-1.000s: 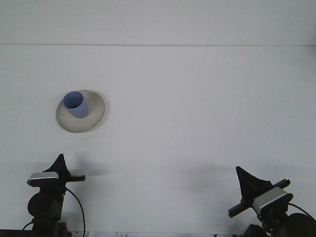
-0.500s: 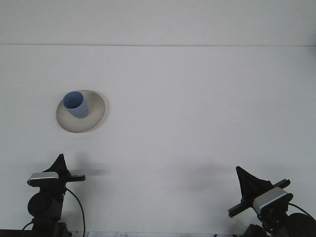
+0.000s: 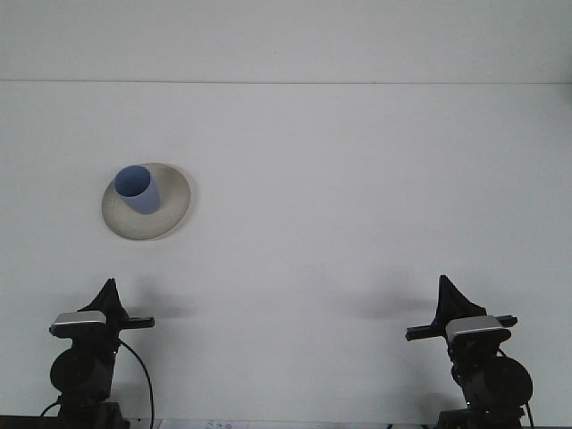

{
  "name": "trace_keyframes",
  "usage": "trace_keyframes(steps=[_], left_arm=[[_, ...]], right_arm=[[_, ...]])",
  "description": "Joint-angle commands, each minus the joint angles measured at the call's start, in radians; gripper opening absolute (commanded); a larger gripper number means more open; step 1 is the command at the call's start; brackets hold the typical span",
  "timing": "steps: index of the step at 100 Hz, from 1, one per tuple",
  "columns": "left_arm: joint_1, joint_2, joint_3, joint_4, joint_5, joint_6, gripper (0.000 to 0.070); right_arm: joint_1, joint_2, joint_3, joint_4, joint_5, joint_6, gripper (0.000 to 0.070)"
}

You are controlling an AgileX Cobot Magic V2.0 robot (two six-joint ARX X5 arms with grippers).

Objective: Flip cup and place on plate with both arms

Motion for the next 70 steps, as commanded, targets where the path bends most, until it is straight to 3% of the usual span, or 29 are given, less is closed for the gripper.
trace_keyframes(steps=[1,27,70], left_arm=[[0.002,-0.002,-0.019,0.010,-0.002,0.008,0.0014],[0.002,-0.002,-0.019,0.010,-0.002,0.008,0.0013],[0.002,-0.001,-0.019,0.010,-0.002,0.008,0.0013]], right_arm=[[-0.071,-0.021,-0.039,0.055,-0.057,-0.005,0.0006],[-0.156,-0.068,-0.171,0.099,-0.055,-0.002,0.0006],[-0.156,-0.068,-0.170,0.093,-0.055,-0.009,0.0006]])
